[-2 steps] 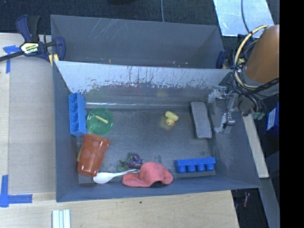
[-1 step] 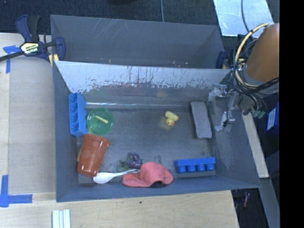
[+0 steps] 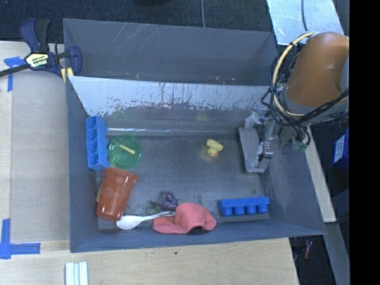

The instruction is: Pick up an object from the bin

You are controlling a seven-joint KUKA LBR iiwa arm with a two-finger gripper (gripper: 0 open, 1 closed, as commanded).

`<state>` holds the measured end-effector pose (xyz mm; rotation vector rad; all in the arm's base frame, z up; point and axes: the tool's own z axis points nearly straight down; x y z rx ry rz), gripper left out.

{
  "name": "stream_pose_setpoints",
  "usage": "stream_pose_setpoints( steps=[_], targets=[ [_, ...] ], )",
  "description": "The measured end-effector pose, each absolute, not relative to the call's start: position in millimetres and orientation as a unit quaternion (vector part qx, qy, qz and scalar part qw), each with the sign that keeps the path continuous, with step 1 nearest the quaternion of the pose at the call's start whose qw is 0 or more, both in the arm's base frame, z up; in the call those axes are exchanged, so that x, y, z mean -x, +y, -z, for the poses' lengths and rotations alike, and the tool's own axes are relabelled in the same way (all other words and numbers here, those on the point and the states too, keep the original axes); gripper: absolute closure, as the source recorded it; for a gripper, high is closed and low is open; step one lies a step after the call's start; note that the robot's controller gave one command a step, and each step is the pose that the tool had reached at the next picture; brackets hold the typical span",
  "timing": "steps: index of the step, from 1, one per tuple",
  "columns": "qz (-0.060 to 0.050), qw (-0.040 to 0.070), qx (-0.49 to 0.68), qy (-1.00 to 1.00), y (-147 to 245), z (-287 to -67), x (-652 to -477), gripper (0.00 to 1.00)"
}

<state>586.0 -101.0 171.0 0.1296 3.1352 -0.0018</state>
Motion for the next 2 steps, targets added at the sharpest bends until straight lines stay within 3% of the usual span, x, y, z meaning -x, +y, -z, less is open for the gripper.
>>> stream_pose_setpoints(
  steps=[1,2],
  targets=[
    [0.0,0.004,-0.038,0.999,-85,-191,-612.8,0.0],
    [0.002,0.003,-0.028,1.0,-70,-194,-611.0,0.0]
  ],
)
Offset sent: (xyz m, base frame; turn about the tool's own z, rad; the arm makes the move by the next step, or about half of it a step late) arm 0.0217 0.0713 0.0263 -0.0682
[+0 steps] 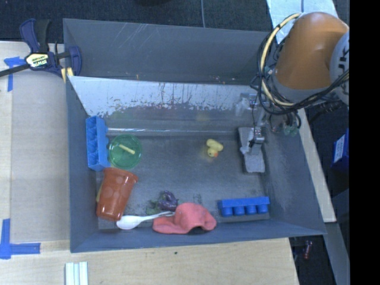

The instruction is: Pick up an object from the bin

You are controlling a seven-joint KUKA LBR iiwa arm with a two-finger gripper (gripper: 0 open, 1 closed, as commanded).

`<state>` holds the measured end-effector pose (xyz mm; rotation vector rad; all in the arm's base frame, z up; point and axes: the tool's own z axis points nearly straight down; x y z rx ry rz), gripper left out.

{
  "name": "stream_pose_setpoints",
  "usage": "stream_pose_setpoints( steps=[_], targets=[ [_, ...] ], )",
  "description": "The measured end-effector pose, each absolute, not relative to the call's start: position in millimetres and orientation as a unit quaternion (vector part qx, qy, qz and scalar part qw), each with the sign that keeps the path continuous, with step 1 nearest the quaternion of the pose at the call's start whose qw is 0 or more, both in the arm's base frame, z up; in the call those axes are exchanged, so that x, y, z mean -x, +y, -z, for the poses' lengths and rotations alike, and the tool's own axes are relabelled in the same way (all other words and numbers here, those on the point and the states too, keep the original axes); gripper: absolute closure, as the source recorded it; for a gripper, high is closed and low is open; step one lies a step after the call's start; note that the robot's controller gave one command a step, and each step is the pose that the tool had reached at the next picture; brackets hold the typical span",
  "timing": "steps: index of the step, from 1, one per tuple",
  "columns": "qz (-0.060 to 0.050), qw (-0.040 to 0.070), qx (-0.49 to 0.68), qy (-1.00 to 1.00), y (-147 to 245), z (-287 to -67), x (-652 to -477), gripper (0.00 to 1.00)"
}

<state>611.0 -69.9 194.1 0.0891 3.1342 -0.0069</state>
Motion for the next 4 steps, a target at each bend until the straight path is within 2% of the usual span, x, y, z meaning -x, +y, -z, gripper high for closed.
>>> stream_pose_setpoints(
  steps=[1,2,3,4],
  targets=[
    [0.002,0.005,0.087,0.996,-81,-161,-564.0,0.0],
    [0.001,0.007,0.009,1.0,-68,-135,-557.7,0.0],
    [0.002,0.007,-0.045,0.999,-56,-149,-561.3,0.0],
    [0.002,0.006,0.08,0.997,-45,-143,-562.2,0.0]
  ],
)
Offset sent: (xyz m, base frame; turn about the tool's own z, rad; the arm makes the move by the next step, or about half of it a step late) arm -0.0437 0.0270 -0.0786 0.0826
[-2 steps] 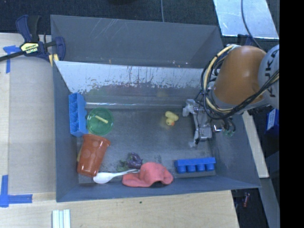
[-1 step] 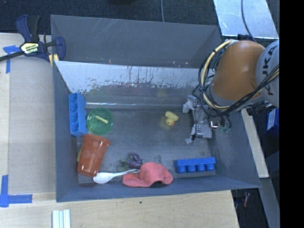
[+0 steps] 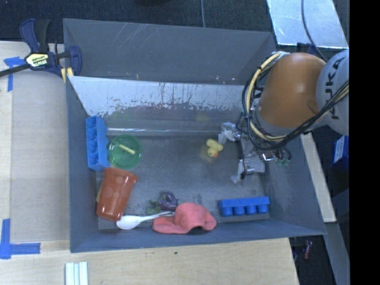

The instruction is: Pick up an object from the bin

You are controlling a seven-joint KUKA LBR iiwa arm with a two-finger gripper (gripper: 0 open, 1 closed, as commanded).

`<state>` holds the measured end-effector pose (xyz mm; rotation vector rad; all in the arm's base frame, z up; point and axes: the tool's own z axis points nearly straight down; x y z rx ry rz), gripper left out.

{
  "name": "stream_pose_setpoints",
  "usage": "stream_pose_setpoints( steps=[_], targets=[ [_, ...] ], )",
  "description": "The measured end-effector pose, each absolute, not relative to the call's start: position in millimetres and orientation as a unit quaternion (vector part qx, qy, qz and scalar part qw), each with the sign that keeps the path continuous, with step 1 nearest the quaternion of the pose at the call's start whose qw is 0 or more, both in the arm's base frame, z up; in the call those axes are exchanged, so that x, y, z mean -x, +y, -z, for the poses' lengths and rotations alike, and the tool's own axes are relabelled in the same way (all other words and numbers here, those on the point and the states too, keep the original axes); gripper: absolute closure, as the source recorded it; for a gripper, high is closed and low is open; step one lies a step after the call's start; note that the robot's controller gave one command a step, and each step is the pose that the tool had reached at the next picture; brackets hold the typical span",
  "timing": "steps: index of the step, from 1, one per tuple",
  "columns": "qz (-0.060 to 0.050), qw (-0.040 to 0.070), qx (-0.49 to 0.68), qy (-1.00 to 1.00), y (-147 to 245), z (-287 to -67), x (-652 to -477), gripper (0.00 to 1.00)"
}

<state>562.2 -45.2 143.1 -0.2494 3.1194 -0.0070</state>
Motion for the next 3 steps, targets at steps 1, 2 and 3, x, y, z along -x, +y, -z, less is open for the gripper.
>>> stream_pose_setpoints(
  steps=[1,2,3],
  targets=[
    [0.002,0.008,-0.075,0.997,-39,-125,-569.3,0.0],
    [0.001,0.009,-0.141,0.99,-17,-127,-592.7,0.0],
    [0.001,0.009,-0.134,0.991,-31,-97,-593.6,0.0]
  ],
)
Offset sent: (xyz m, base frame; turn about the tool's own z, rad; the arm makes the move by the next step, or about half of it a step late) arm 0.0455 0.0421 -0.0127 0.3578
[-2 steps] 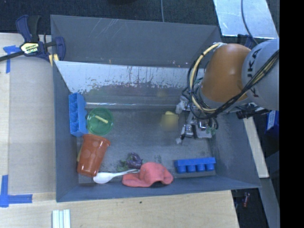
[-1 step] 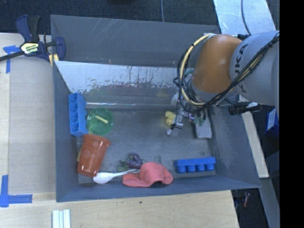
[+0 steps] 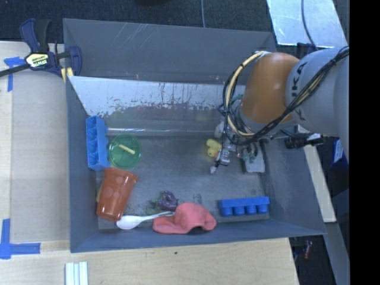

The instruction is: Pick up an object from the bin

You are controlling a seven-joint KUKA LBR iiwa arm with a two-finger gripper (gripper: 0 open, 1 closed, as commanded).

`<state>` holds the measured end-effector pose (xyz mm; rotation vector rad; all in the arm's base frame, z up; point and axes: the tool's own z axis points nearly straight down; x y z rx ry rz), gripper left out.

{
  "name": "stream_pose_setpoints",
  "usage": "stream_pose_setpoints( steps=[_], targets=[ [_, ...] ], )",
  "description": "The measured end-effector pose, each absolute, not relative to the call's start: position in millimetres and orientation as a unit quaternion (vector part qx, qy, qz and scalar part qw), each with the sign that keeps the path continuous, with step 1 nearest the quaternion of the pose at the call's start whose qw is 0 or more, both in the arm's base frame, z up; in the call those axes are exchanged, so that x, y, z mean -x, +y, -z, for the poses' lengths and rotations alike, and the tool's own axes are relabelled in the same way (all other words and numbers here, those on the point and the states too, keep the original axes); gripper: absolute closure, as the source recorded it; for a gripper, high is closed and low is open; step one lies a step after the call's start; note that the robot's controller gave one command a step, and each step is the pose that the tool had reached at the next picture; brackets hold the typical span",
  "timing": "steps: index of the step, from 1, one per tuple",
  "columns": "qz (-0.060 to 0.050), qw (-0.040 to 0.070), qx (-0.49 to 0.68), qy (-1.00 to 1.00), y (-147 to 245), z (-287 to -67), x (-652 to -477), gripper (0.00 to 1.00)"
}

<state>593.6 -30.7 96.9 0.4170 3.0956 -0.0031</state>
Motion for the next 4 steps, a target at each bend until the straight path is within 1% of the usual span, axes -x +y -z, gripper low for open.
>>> stream_pose_setpoints(
  steps=[1,2,3,4],
  targets=[
    [0.001,0.015,-0.019,1.0,-55,-71,-613.7,1.0],
    [0.001,0.015,-0.019,1.0,-55,-71,-613.8,1.0],
    [0.001,0.012,-0.005,1.0,-60,-129,-611.9,1.0],
    [0.002,0.011,0.072,0.997,-34,-212,-586.4,1.0]
  ],
)
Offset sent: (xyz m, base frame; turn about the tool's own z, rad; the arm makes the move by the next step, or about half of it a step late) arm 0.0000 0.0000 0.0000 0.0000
